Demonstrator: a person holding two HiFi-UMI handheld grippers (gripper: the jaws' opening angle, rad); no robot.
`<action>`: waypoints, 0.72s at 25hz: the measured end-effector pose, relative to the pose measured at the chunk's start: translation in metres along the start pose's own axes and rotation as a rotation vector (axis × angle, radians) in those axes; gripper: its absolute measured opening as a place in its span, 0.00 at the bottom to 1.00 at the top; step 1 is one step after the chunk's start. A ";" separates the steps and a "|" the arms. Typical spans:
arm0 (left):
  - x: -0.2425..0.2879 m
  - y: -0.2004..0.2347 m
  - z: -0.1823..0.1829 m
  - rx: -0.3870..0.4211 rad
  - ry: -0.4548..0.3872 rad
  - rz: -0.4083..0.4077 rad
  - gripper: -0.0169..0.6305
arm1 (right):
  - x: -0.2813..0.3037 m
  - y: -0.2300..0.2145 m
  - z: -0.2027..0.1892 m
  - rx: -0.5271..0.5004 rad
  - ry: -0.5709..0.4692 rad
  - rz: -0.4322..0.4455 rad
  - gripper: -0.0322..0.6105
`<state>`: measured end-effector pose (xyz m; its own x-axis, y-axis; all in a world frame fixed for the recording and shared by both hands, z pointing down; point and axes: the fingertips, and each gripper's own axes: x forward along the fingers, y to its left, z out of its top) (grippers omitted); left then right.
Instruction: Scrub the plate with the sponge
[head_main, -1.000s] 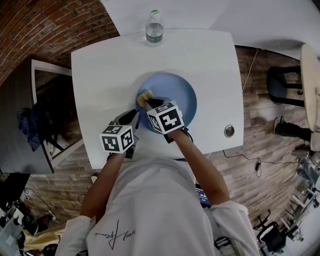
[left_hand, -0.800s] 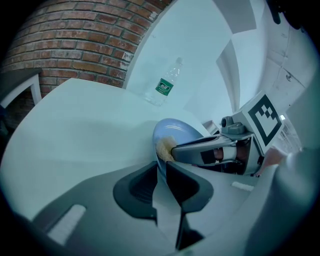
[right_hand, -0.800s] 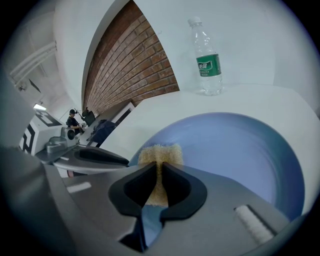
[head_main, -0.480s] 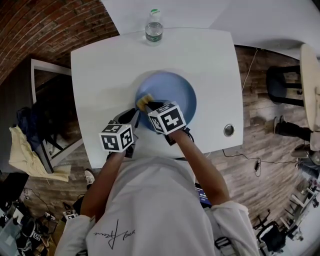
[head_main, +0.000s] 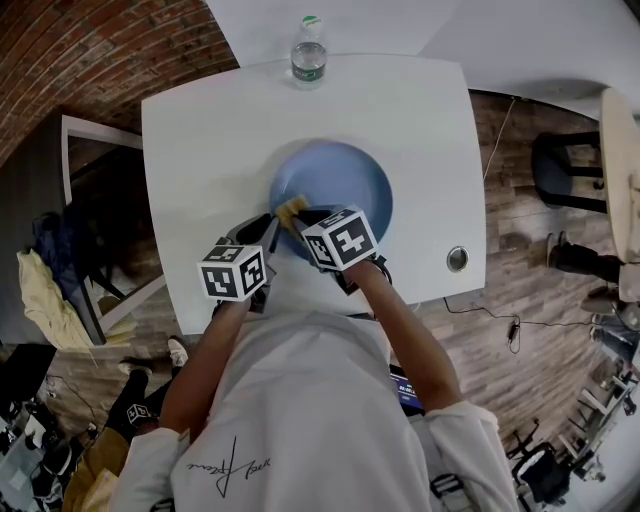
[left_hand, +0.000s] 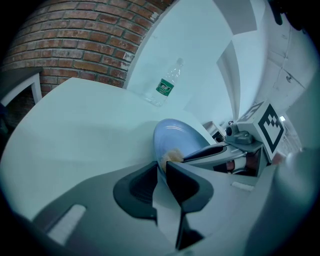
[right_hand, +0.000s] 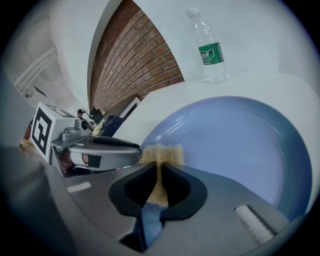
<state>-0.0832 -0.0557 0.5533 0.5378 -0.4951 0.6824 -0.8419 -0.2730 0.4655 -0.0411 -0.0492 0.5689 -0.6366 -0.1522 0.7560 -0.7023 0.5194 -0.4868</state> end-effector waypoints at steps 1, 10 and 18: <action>0.000 0.000 0.000 0.000 0.000 0.000 0.14 | 0.000 0.000 -0.001 0.001 0.004 0.004 0.11; -0.001 0.000 0.001 -0.003 -0.003 -0.002 0.14 | -0.006 0.006 -0.016 -0.013 0.056 0.046 0.11; -0.002 0.000 0.002 -0.002 -0.002 -0.003 0.14 | -0.009 0.014 -0.030 -0.047 0.156 0.128 0.11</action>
<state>-0.0843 -0.0566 0.5513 0.5405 -0.4955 0.6800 -0.8401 -0.2730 0.4688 -0.0353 -0.0154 0.5684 -0.6600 0.0481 0.7498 -0.6010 0.5650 -0.5653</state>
